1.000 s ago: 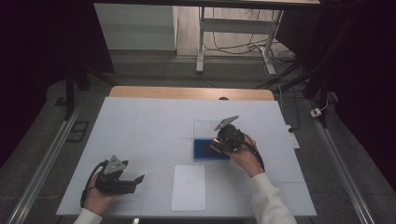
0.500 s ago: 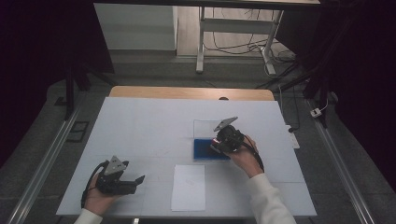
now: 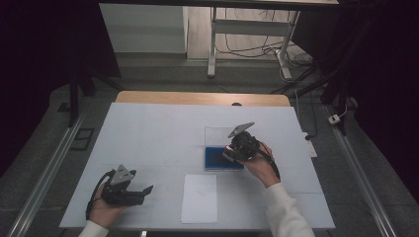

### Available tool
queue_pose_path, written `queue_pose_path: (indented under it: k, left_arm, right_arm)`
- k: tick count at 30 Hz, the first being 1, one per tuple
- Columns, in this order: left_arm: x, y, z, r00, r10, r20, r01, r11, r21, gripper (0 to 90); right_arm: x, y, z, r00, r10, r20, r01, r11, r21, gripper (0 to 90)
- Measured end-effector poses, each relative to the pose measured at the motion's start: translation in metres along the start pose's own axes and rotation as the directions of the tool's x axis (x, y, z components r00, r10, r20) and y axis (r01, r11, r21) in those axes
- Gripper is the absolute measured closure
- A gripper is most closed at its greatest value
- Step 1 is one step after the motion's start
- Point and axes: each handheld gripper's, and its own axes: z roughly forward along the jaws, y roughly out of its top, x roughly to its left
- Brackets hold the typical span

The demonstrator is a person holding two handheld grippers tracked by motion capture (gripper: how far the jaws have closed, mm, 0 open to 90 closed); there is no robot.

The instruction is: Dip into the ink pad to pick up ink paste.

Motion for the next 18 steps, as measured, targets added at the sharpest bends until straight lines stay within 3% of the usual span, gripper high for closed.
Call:
queue_pose_path:
  k: [3, 8, 18]
  left_arm:
    - [0.0, 0.0, 0.0, 1.0, 0.001, 0.001, -0.001, 1.0, 0.001, 16.9]
    - [0.0, 0.0, -0.001, 1.0, 0.0, -0.002, 0.0, 1.0, -0.001, 16.9]
    - [0.001, 0.0, -0.001, 1.0, 0.0, -0.004, 0.0, 1.0, -0.004, 16.9]
  right_arm:
    - [-0.005, -0.002, -0.003, 0.9993, 0.024, -0.029, -0.025, 0.999, -0.033, 70.1]
    - [-0.003, 0.001, -0.015, 0.9986, 0.043, -0.032, -0.046, 0.993, -0.106, 70.1]
    - [0.0, 0.0, -0.017, 0.9971, 0.052, -0.056, -0.058, 0.992, -0.113, 70.0]
